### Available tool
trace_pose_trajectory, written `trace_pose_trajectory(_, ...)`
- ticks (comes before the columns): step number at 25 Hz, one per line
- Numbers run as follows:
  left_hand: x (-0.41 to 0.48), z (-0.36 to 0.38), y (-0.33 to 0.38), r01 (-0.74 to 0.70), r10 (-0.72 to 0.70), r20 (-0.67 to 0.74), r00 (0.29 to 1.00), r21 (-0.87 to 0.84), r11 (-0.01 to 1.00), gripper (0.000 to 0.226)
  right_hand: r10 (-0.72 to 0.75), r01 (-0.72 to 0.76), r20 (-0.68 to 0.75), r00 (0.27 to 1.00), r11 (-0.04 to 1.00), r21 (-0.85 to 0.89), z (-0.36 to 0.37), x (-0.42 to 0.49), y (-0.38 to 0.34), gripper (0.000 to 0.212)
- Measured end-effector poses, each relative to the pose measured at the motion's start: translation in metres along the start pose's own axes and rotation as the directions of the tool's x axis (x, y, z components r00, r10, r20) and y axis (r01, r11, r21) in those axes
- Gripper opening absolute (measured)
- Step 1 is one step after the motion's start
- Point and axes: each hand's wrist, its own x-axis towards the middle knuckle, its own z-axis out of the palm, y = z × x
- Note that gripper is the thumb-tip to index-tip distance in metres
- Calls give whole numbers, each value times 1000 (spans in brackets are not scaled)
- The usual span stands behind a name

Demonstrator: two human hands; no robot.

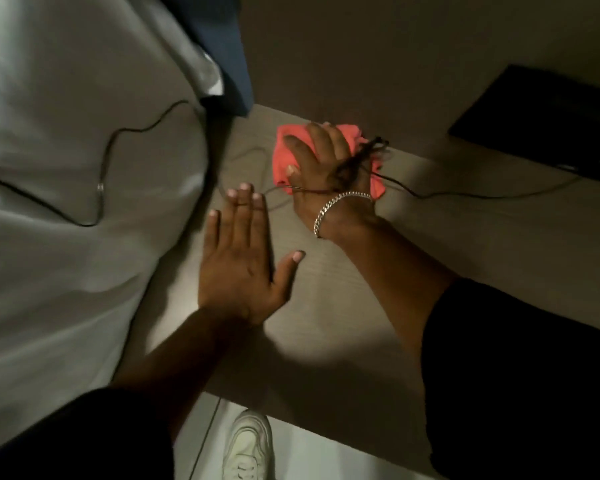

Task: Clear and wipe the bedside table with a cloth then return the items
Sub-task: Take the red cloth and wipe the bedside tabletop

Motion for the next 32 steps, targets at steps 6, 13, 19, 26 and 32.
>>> trace_pose_trajectory(6, 1, 5, 2, 10, -11, -40, 999, -37, 999, 83, 4, -6, -31, 1000, 998, -65, 8, 20, -18, 51)
trace_pose_trajectory(13, -9, -21, -2, 64, -258, -182, 949, -690, 721, 54, -71, 71, 89, 994, 997, 2, 6, -31, -40, 53)
trace_pose_trajectory(19, -18, -49, 20, 289, -344, 42, 938, -642, 710, 48, -8, 78, -120, 993, 805, 589, -12, -126, -45, 54)
trace_pose_trajectory(26, -14, -29, 76, 360, -332, 240, 912, -83, 929, 83, 16, -17, 85, 996, 1000, 8, -10, -165, 91, 62)
trace_pose_trajectory(32, 31, -7, 101, 164, -159, 101, 982, -40, 986, 84, 42, -39, 66, 997, 998, -50, -11, -126, 136, 66)
